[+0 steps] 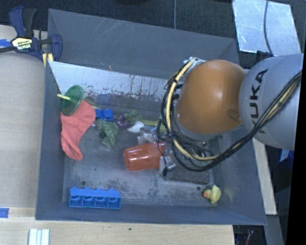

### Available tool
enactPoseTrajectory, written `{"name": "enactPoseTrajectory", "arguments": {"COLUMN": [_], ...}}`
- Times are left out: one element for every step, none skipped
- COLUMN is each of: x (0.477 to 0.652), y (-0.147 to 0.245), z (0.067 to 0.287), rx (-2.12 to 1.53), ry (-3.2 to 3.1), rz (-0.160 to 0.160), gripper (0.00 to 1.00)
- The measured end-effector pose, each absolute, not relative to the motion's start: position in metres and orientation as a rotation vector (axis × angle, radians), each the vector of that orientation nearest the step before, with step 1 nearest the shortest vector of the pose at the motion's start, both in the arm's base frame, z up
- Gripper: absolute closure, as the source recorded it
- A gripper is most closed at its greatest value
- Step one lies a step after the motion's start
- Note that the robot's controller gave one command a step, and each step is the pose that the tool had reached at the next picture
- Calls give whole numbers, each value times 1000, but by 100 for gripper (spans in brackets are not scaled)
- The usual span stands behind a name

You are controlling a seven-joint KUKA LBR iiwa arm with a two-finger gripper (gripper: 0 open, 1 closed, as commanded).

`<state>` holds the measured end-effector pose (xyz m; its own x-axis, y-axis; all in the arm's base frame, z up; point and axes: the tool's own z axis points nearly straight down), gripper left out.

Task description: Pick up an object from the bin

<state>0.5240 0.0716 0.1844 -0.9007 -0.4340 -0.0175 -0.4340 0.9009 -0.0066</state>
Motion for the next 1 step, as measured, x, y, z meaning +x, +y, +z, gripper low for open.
{"name": "enactPoseTrajectory", "arguments": {"x": [525], "y": [80], "z": [247], "rx": [-696], "ry": [3048], "rz": [-2], "gripper": [100]}}
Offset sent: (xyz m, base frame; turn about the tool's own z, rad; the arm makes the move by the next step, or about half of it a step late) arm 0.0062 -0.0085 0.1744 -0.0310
